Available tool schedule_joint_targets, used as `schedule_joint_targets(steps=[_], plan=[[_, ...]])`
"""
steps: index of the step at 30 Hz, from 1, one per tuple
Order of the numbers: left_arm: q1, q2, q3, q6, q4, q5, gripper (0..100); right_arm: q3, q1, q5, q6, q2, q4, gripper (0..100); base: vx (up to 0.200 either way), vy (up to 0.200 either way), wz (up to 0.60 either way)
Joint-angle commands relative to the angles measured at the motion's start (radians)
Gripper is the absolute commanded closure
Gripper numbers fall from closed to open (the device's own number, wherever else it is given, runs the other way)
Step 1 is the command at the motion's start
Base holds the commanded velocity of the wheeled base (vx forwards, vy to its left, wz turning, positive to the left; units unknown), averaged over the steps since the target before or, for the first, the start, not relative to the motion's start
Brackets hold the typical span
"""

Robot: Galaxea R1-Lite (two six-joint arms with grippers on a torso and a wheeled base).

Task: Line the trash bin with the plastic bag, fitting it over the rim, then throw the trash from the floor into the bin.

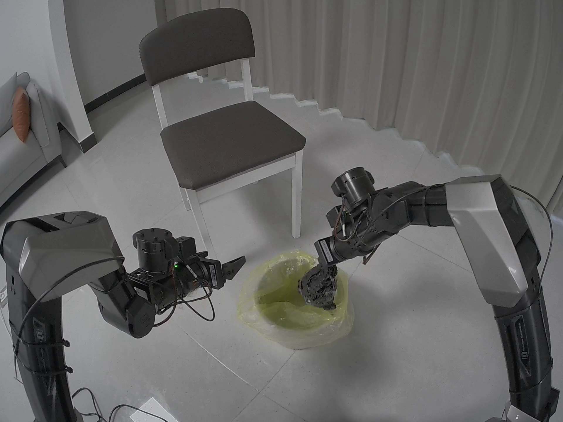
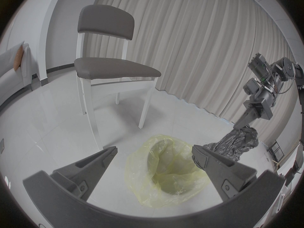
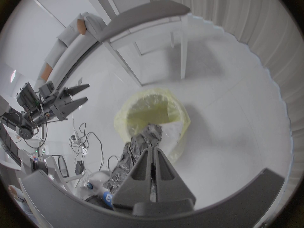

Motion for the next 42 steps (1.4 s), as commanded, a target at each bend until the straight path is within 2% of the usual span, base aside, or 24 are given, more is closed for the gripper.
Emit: schedule_joint_targets(steps=[1, 5, 6, 17, 29, 35, 42], plan=[[0.000, -0.003, 0.006, 0.000, -0.001, 0.000, 0, 0.000, 0.021, 0.001, 0.001, 0.030, -0.001, 100, 0.000, 0.000, 0.00], [0.000, 0.000, 0.006, 0.000, -0.001, 0.000, 0, 0.000, 0.035, -0.001, -0.002, 0.037, -0.004, 100, 0.000, 0.000, 0.00], [0.000, 0.002, 0.005, 0.000, -0.001, 0.000, 0, 0.000, 0.036, -0.001, -0.002, 0.042, -0.007, 0, 0.000, 0.000, 0.00], [0.002, 0.003, 0.013, 0.000, -0.015, 0.000, 0, 0.000, 0.035, -0.016, 0.001, 0.073, -0.042, 0, 0.000, 0.000, 0.00], [0.000, 0.023, 0.051, 0.000, -0.072, -0.001, 0, 0.000, -0.033, -0.044, -0.002, 0.143, -0.090, 0, 0.000, 0.000, 0.00], [-0.001, 0.025, 0.054, 0.002, -0.080, -0.001, 0, 0.000, -0.021, -0.036, 0.001, 0.206, -0.214, 0, 0.000, 0.000, 0.00], [-0.001, 0.026, 0.056, 0.002, -0.080, -0.001, 0, 0.000, 0.021, -0.044, -0.002, 0.226, -0.238, 0, 0.000, 0.000, 0.00]])
